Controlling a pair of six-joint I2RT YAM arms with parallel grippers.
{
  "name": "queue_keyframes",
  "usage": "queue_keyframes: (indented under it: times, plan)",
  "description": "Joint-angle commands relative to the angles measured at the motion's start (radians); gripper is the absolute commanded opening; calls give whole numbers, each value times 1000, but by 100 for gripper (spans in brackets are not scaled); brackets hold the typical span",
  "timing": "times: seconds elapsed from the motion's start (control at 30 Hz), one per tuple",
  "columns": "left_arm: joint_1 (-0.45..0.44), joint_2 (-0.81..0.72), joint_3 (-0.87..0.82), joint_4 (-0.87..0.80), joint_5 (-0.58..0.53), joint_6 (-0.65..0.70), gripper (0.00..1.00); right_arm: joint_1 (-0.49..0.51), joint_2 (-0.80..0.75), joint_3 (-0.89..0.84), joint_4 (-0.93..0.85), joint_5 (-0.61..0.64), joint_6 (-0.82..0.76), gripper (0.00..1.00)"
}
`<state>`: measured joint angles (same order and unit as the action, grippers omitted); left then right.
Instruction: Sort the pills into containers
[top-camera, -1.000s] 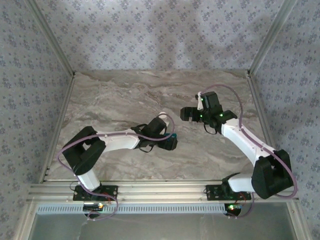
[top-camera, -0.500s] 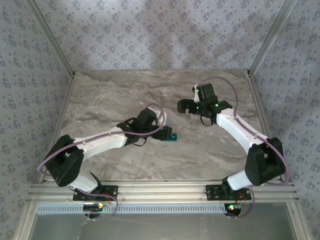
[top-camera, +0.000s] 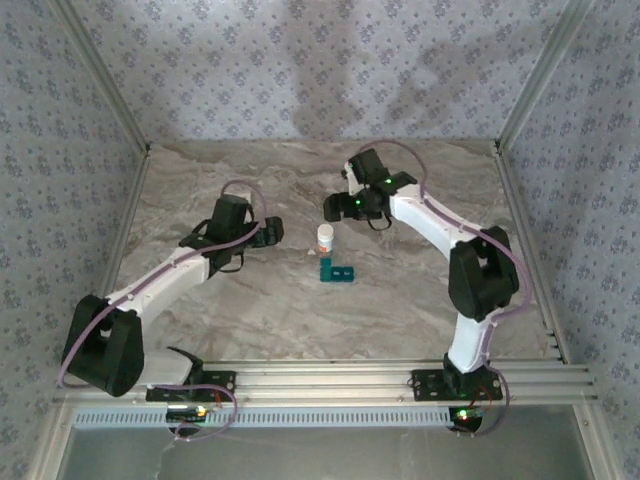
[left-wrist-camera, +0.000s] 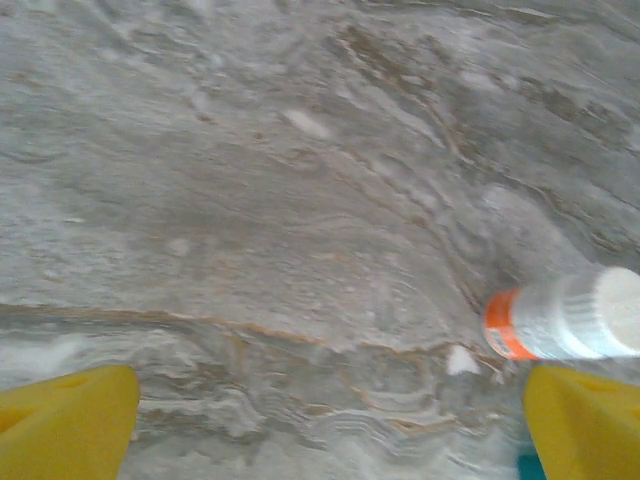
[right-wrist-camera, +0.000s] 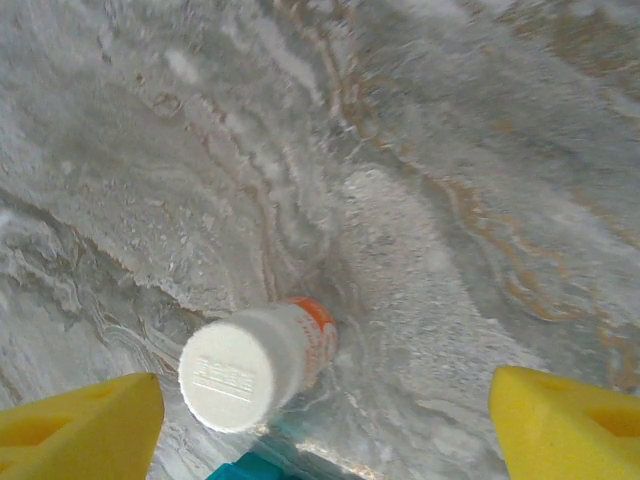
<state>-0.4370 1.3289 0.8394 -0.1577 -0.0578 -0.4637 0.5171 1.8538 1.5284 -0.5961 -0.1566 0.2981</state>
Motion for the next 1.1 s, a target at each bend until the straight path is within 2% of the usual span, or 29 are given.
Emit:
queue_keyframes:
  times: [0.0, 0.4, 0.7, 1.0, 1.07]
  plan:
    - [34, -23, -19, -13, -33, 18, 98, 43, 65, 91, -127, 36, -57, 87]
    - [53, -23, -76, 84, -95, 60, 98, 131, 230, 231, -251, 144, -115, 85]
    - [53, -22, -79, 77, -97, 62, 98, 132, 278, 250, -242, 124, -114, 70]
    - [53, -22, -79, 88, -88, 57, 98, 121, 283, 248, -232, 94, -114, 48]
    - [53, -22, -80, 102, -86, 46, 98, 119, 276, 245, -230, 89, -111, 45]
